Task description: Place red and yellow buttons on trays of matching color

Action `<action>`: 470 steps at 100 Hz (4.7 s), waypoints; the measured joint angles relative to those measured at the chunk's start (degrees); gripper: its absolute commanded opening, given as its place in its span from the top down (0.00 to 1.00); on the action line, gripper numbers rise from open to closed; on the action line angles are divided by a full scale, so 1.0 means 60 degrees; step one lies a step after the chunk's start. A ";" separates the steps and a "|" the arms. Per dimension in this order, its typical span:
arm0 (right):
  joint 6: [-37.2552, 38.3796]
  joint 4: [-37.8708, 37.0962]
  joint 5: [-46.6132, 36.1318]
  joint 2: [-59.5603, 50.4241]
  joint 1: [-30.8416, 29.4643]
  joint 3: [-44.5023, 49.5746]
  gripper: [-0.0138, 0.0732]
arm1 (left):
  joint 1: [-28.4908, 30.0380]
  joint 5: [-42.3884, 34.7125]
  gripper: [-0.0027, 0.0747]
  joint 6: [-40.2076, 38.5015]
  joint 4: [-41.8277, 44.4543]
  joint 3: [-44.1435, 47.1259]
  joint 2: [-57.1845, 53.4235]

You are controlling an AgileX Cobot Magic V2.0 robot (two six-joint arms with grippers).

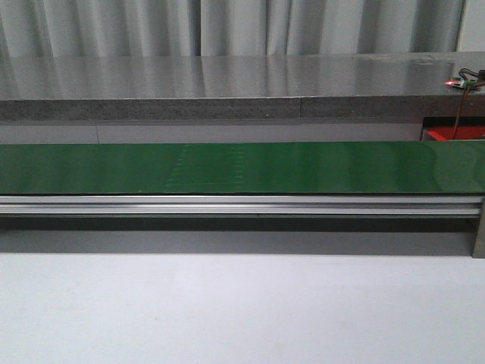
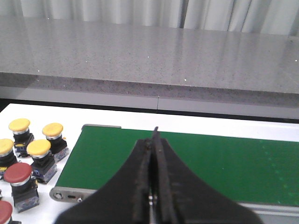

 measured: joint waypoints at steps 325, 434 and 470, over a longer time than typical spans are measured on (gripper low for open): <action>0.0000 0.0000 0.0000 0.0000 0.0000 0.0000 0.92 | 0.4225 0.2108 0.26 -0.5508 0.3632 -0.4960 1.2277; 0.0000 0.0000 0.0000 0.0000 0.0000 0.0000 0.92 | 0.3788 0.3993 0.68 -0.4306 0.3567 -0.6301 1.1150; 0.0000 0.0000 0.0000 0.0000 0.0000 0.0000 0.92 | 0.2692 0.5646 0.68 -0.2801 0.2743 -0.8448 1.0950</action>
